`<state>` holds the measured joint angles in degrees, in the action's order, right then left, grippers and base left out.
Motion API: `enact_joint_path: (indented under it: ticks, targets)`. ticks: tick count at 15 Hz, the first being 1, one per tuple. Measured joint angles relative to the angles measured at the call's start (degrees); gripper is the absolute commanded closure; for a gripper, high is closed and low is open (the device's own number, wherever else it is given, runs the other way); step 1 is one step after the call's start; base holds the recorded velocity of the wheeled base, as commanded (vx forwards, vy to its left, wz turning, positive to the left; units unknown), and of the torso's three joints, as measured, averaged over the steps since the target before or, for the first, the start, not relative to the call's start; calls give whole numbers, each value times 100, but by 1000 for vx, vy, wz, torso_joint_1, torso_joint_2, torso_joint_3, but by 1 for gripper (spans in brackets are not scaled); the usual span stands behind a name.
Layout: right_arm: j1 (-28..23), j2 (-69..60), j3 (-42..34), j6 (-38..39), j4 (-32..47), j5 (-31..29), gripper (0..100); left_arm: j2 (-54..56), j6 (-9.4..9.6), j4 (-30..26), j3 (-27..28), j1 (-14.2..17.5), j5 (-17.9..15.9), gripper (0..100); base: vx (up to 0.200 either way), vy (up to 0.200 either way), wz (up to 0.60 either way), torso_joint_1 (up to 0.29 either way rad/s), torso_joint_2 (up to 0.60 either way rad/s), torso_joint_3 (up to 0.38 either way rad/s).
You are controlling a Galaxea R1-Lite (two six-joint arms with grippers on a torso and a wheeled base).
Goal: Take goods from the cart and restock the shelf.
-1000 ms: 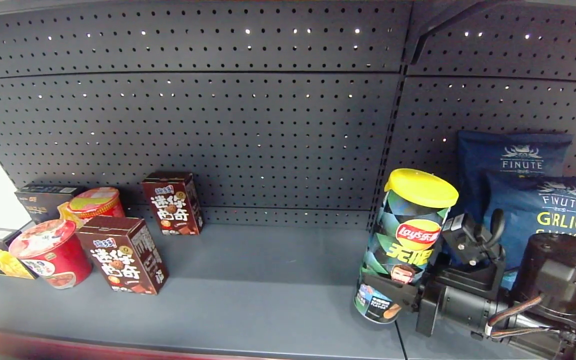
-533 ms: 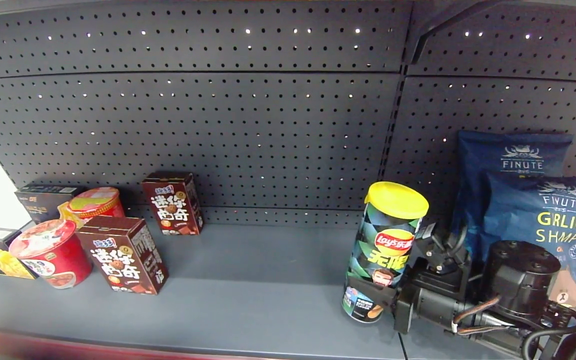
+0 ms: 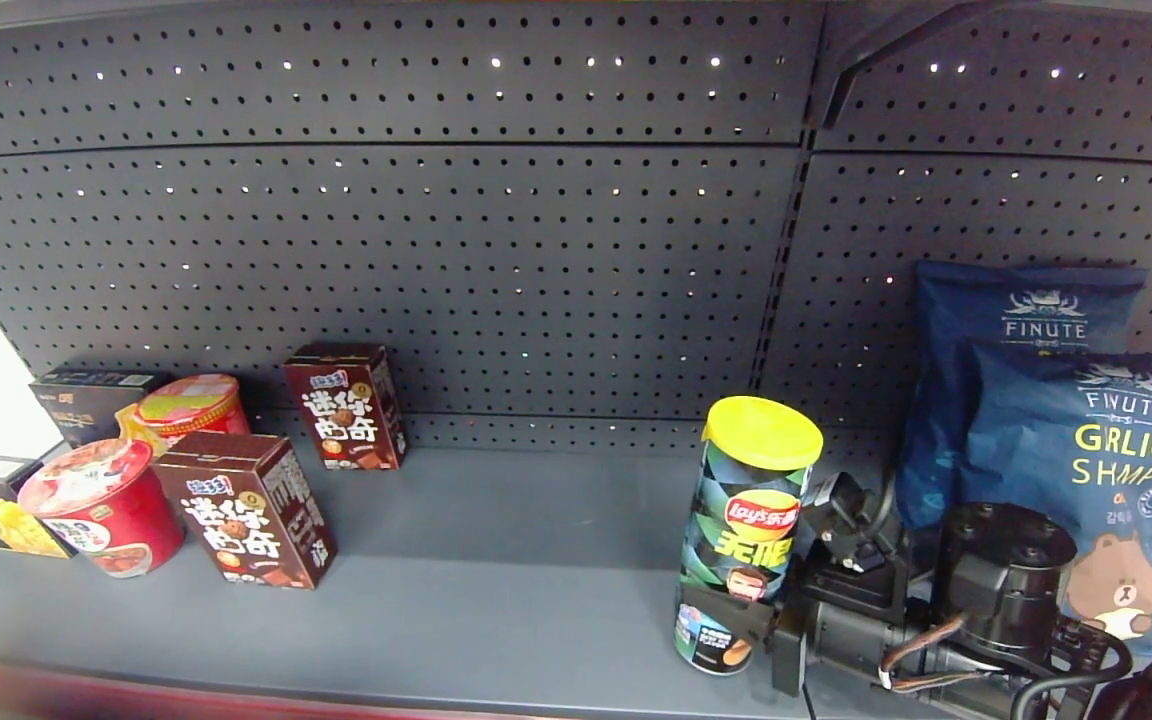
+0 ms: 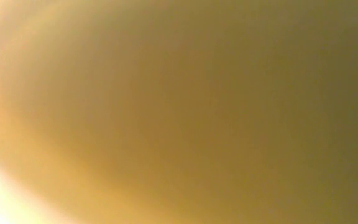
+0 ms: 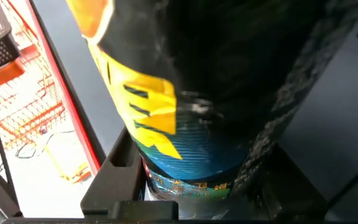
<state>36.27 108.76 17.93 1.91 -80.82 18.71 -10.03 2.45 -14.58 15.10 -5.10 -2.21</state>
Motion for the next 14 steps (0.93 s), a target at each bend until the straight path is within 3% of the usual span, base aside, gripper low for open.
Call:
enact_joint_path:
  ticks: [6,7,14]
  targets:
    - [111,190,-10,-66,-24,-9,100,9,0,-2,-17,0,0,100,0,0,0,0,0,0]
    - [113,210,-10,-68,-33,-9,0,9,-2,-2,-17,0,0,100,0,0,0,0,0,0]
    - [110,-9,-313,-52,-83,-22,0,33,-2,0,-17,-5,0,100,0,0,0,0,0,0]
